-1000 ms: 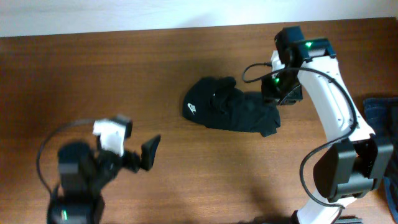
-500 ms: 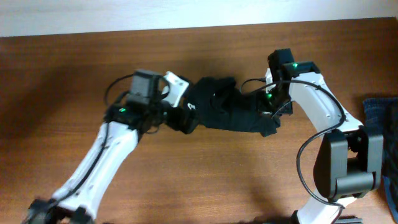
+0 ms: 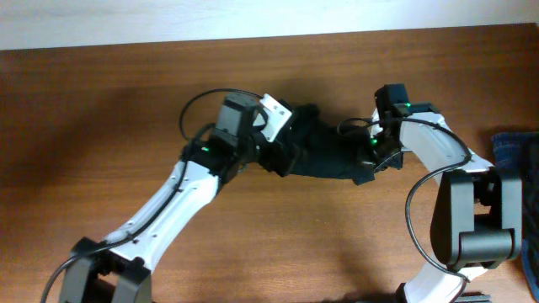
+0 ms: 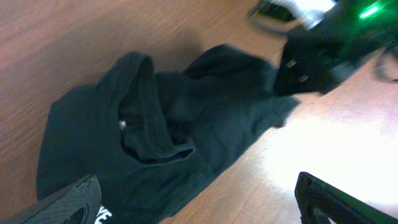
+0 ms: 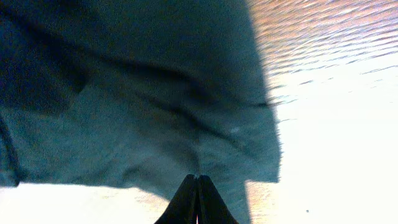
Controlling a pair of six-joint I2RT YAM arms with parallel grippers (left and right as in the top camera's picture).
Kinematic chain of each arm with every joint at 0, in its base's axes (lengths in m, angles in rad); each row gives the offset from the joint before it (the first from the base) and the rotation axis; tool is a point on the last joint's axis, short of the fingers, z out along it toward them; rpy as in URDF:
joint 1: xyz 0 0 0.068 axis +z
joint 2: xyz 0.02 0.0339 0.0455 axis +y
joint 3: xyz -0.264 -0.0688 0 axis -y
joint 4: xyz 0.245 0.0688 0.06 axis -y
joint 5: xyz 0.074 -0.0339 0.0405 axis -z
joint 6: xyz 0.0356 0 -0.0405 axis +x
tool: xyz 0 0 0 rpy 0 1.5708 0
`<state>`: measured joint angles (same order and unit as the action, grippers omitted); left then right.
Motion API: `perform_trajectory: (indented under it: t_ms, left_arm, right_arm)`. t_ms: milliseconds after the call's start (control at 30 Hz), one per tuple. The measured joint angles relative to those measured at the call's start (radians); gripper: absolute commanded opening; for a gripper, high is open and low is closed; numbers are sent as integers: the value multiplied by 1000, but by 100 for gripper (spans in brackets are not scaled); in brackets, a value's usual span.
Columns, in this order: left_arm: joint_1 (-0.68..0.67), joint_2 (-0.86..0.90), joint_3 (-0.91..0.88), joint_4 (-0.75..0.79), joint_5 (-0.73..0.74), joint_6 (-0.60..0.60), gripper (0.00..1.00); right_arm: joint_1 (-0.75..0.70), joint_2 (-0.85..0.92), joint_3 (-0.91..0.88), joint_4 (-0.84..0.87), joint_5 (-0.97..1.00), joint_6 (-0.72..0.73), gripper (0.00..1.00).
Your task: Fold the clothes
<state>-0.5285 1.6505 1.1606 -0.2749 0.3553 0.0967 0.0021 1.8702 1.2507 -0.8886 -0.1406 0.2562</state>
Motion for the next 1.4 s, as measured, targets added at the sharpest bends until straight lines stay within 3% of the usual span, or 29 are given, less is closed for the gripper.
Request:
perform_trajectory:
  t_ms: [267, 400, 467, 867, 1400]
  left_arm:
    - [-68, 108, 0, 38, -257, -141, 99]
    - [-79, 159, 0, 85, -340, -194, 98]
    - [-81, 182, 0, 111, -366, -218, 98]
    - [-105, 240, 0, 209, -400, -341, 97]
    - [-238, 247, 1, 183, -648, -385, 89]
  right_arm:
    - [-10, 0, -36, 80, 0, -6, 10]
    - [-10, 0, -71, 120, 0, -5, 17]
    - [-10, 0, -88, 142, 0, -9, 24]
    - [-9, -9, -127, 227, -13, -10, 40]
    - [-8, -11, -129, 235, -22, -9, 43]
